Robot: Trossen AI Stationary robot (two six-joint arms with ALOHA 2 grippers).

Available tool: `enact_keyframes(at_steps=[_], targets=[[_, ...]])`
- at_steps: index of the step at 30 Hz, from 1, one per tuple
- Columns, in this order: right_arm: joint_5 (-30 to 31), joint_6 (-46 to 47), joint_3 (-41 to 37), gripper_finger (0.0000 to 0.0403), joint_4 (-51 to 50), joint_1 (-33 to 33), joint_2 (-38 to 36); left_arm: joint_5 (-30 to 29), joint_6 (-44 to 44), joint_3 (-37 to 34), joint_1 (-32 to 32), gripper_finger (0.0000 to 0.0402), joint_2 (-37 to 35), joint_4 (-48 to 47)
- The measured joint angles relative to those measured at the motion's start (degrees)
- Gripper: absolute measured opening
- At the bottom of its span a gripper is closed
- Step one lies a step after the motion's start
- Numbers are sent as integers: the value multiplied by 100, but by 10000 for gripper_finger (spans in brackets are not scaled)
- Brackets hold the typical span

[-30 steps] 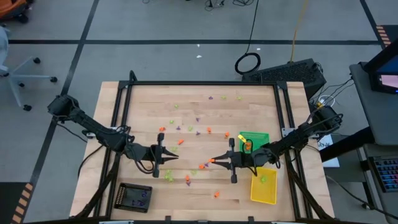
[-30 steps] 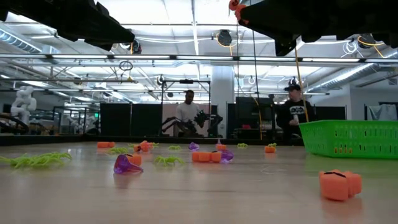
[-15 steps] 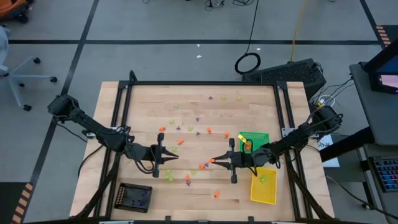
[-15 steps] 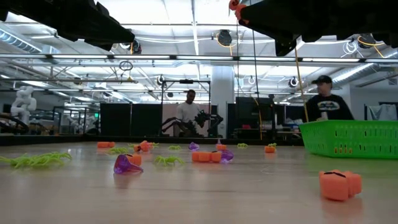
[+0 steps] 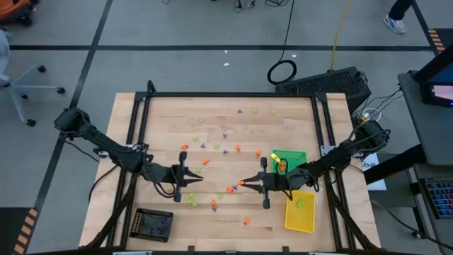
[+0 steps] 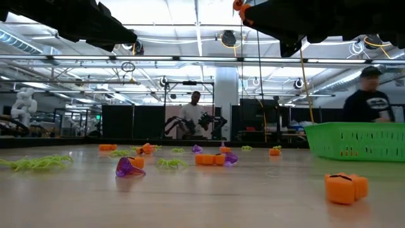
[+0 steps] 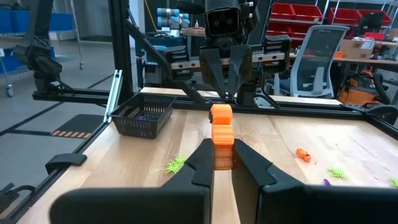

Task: Sort Halloween decoration
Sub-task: Put the orange skeleton toy into the green bin

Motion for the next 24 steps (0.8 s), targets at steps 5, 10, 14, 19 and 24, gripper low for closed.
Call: enact_keyframes(at_steps=[5, 10, 14, 19, 24], targets=[[0, -1, 0, 18, -8, 0, 0, 0, 0, 0, 0, 22, 0, -11], [2, -1, 0, 18, -10, 0, 0, 0, -2, 0, -2, 22, 0, -24], [2, -1, 0, 18, -10, 0, 0, 0, -2, 0, 0, 22, 0, -24], [4, -3, 0, 18, -12, 0, -2, 0, -2, 0, -1, 22, 0, -26], [7, 99, 5, 18, -334, 2, -215, 0, -2, 0, -1, 22, 0, -33]])
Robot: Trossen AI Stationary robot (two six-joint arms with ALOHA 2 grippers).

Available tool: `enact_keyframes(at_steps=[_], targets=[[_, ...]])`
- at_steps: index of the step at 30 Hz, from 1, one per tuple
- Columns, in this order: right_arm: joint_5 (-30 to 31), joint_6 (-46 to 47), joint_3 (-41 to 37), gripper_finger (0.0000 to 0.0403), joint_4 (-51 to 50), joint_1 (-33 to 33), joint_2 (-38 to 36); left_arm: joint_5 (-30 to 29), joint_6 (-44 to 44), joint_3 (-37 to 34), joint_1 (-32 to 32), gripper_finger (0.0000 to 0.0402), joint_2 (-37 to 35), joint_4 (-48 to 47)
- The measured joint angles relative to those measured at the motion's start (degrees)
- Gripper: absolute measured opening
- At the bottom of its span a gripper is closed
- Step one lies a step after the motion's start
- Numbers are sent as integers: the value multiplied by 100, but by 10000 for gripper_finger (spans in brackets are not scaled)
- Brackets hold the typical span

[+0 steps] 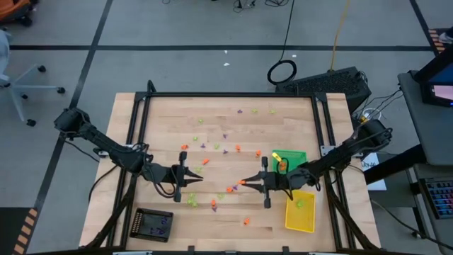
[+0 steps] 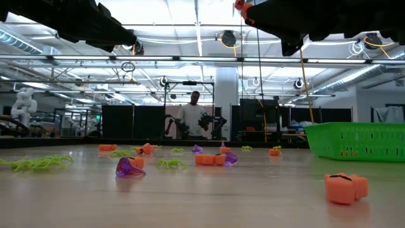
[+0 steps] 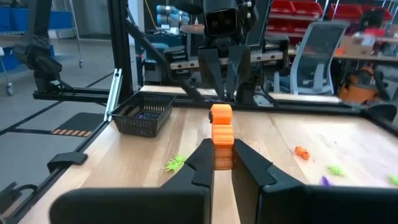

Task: Sort Halloween decoration
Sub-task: Put the orange skeleton toy into the green bin

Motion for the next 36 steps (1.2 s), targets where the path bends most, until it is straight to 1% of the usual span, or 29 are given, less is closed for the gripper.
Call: enact_keyframes(at_steps=[4, 13, 20, 24, 29, 32, 36], targets=[[16, 341, 2, 18, -803, 0, -427, 0, 0, 0, 1, 22, 0, -85], [460, 893, 2, 18, -2726, -6, -1688, 0, -11, 0, 0, 22, 0, -120], [777, 1849, 2, 18, -4589, -15, -2455, 0, -10, 0, 0, 22, -2, -117], [841, 2520, 2, 18, -5576, -70, -2672, 0, -13, 0, -1, 22, -2, -115], [724, 3252, 22, 18, -6571, -127, -2712, 0, -13, 0, 0, 22, -2, -115], [660, 3841, 231, 18, -7491, -127, -2712, 0, -15, 0, 1, 22, -2, -115], [580, 4725, 708, 18, -8804, -127, -2712, 0, -11, 0, -1, 22, -2, -115]])
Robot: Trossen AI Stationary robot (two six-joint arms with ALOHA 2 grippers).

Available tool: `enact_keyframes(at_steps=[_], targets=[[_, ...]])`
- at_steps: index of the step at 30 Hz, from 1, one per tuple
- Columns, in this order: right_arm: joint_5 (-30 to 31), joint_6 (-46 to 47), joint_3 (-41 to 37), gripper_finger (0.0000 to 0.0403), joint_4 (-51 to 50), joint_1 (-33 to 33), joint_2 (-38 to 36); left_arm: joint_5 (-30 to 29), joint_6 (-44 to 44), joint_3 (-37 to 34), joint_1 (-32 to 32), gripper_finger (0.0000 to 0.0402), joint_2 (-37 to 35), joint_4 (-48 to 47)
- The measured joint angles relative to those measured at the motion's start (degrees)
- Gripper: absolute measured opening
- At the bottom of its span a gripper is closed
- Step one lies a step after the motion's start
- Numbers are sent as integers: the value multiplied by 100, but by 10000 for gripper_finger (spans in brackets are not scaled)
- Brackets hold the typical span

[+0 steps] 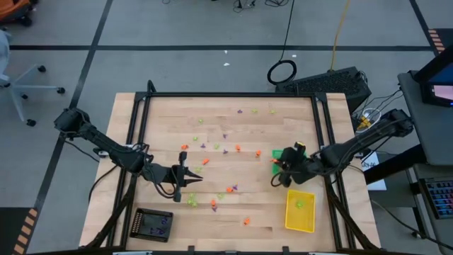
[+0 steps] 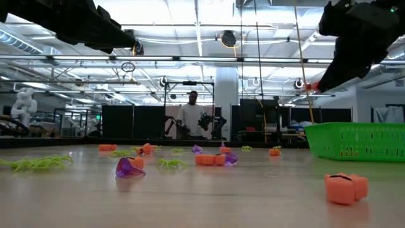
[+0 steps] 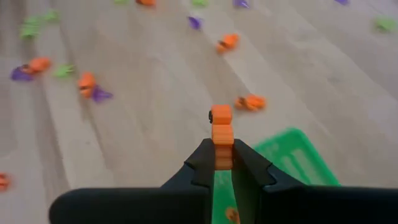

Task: Sort Halloween decoration
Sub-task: Put the orange skeleton toy into the green bin

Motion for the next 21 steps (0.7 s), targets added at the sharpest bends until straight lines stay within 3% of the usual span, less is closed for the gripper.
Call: enact_keyframes(at_steps=[4, 9, 21], targets=[[-55, 663, 422, 18, -1165, -99, 60, 0, 1, 0, 1, 22, 0, 0], [-1008, 1476, 557, 18, -2258, -345, 332, 0, 2, 0, 0, 22, 0, 0], [-1801, 1887, 555, 20, -2701, -452, 1475, 0, 4, 0, 0, 22, 0, 2]])
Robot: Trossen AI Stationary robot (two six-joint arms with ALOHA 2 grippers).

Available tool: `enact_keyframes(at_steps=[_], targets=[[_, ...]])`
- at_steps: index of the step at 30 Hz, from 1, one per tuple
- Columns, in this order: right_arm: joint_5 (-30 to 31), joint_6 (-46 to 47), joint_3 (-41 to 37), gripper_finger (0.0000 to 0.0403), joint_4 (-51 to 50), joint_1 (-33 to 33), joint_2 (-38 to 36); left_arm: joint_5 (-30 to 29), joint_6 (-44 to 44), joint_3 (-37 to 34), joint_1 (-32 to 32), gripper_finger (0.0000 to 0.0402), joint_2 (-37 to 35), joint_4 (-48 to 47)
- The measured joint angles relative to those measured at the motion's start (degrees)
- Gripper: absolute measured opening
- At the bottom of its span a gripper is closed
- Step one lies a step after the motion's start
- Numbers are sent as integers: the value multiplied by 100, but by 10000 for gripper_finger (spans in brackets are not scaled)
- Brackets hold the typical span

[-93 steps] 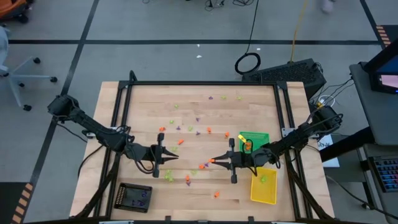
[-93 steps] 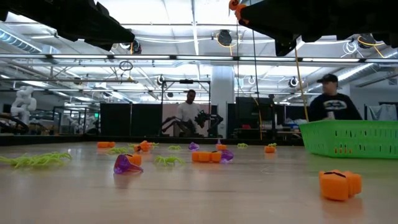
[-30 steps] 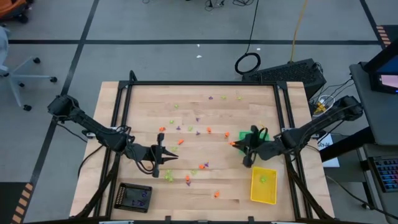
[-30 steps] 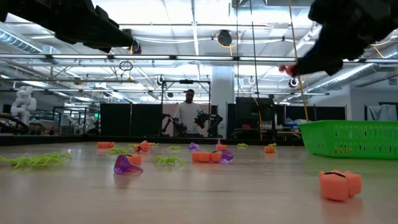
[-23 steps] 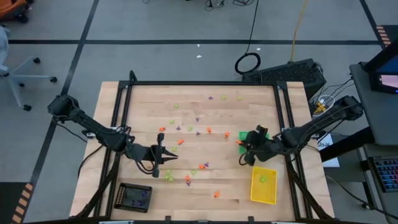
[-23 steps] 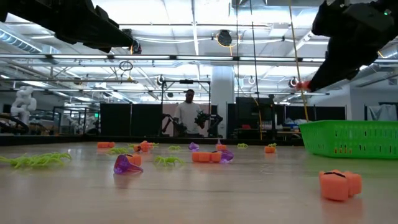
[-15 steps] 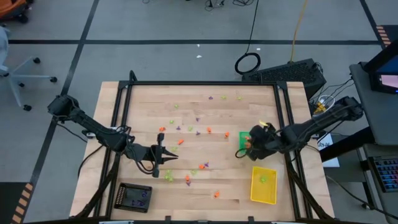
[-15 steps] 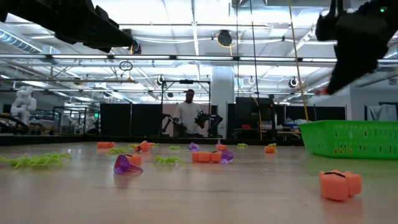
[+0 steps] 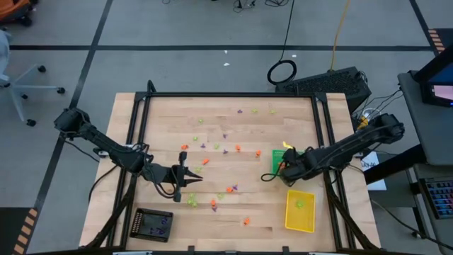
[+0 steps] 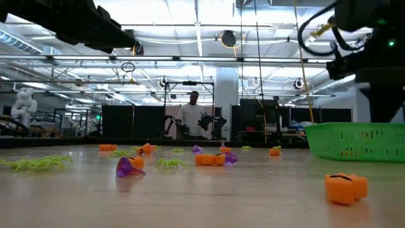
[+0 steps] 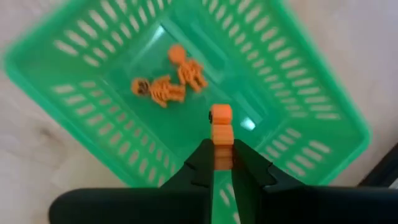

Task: Sort Halloween decoration
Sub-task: Put the orange skeleton toy into the green bin, then put the green spider toy into the yellow bin

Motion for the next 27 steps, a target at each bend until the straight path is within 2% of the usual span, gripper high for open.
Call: enact_keyframes(at_steps=[8, 17, 22, 24, 27], targets=[[-131, 1, -2, 47, 38, 2, 365, 0, -2, 0, 2, 22, 0, 0], [165, -2, -4, 117, 49, 2, 165, 0, -4, 0, 0, 22, 0, -2], [214, 107, 225, 130, 44, 79, -40, -2, -2, 0, 2, 22, 0, -2], [426, 123, 424, 129, 7, 181, -65, -193, -6, 0, 4, 22, 0, -4], [1037, 185, 695, 124, 38, 375, -67, -855, -35, 0, 7, 22, 0, -6]])
